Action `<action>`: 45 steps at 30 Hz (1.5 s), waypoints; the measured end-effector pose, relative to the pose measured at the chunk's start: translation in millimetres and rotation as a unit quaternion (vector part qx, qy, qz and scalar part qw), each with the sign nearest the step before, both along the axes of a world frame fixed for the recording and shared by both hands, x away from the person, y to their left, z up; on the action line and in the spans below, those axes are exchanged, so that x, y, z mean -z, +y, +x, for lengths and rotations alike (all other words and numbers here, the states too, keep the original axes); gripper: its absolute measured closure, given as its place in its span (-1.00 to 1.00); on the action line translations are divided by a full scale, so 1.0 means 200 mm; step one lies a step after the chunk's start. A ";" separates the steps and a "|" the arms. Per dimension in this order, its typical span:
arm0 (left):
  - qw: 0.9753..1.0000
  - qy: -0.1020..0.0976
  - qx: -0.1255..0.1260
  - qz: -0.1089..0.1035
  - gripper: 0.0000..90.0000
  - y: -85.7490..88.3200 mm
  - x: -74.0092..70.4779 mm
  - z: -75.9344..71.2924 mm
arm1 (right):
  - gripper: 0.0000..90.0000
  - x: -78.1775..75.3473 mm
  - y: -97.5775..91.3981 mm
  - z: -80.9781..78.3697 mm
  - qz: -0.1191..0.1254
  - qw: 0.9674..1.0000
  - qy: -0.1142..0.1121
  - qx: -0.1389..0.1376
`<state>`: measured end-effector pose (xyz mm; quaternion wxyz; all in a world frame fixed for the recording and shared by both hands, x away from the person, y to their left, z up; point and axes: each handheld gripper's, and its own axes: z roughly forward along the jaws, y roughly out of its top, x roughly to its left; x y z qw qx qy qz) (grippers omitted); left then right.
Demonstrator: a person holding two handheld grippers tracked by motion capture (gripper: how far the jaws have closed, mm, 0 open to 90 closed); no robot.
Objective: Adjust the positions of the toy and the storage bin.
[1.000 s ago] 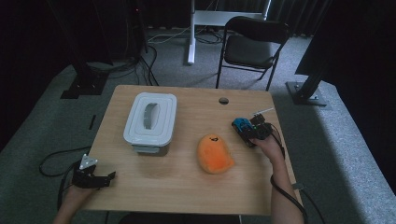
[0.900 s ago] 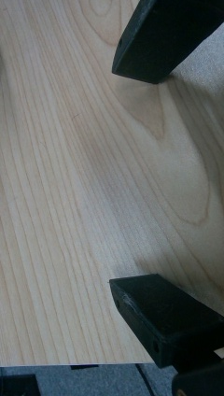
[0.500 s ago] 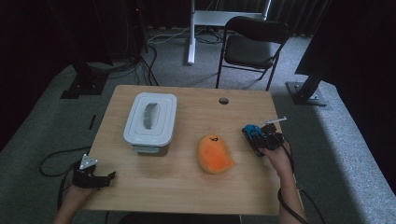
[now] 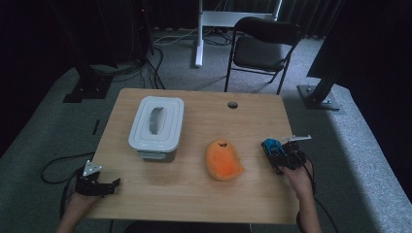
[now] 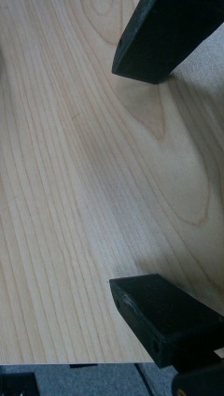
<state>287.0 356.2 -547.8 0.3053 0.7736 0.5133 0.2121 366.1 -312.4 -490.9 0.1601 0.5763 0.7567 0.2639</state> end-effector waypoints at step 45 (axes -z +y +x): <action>1.000 0.000 0.001 0.001 -0.96 0.00 0.00 0.00 | -0.39 0.10 -0.05 -0.49 -0.019 0.998 0.038 0.041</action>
